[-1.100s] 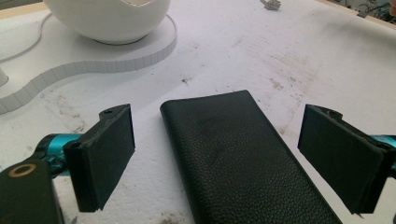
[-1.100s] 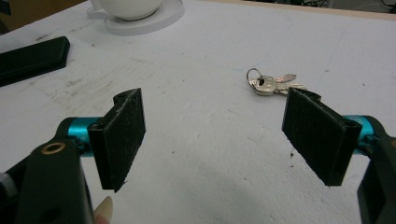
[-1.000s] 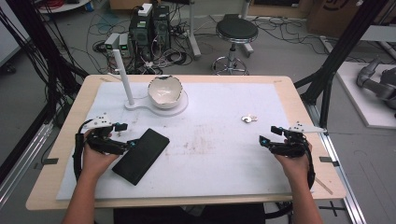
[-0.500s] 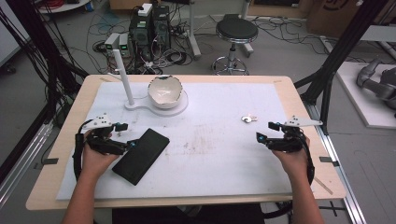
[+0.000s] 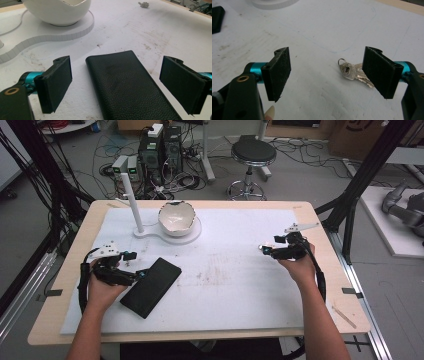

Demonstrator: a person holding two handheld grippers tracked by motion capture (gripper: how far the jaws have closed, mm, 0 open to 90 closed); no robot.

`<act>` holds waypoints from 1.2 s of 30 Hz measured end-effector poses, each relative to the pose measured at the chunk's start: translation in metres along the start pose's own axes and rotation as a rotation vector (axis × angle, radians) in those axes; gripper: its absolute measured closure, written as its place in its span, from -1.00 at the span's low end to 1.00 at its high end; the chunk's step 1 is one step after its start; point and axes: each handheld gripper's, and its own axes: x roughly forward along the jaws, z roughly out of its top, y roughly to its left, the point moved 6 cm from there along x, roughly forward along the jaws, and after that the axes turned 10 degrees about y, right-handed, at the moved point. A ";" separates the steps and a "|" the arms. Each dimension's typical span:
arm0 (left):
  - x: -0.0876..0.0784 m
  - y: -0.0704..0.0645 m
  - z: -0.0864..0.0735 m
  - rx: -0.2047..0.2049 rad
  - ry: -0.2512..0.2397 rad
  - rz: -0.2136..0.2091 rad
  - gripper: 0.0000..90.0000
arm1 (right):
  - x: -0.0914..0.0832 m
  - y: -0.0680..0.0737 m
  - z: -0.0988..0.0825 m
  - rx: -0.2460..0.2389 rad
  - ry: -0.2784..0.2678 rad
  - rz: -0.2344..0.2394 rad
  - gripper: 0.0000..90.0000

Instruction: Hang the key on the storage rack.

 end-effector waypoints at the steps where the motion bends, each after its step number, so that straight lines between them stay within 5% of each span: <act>1: 0.000 0.000 0.000 -0.001 0.001 -0.002 -0.76 | 0.004 -0.001 0.002 -0.010 -0.007 0.000 -0.38; 10: 0.000 0.002 -0.001 -0.006 -0.002 -0.001 -0.76 | 0.039 -0.023 -0.003 -0.015 0.050 -0.061 -0.14; 22: -0.001 0.004 -0.003 -0.018 -0.002 0.001 -0.76 | 0.066 -0.024 -0.004 -0.055 0.102 -0.119 0.31; 31: -0.001 0.005 -0.005 -0.021 0.002 0.002 -0.76 | 0.066 -0.026 -0.004 -0.030 0.085 -0.118 0.97; 36: -0.002 0.005 -0.005 -0.019 0.001 0.003 -0.76 | 0.065 -0.026 -0.003 -0.007 0.072 -0.092 1.00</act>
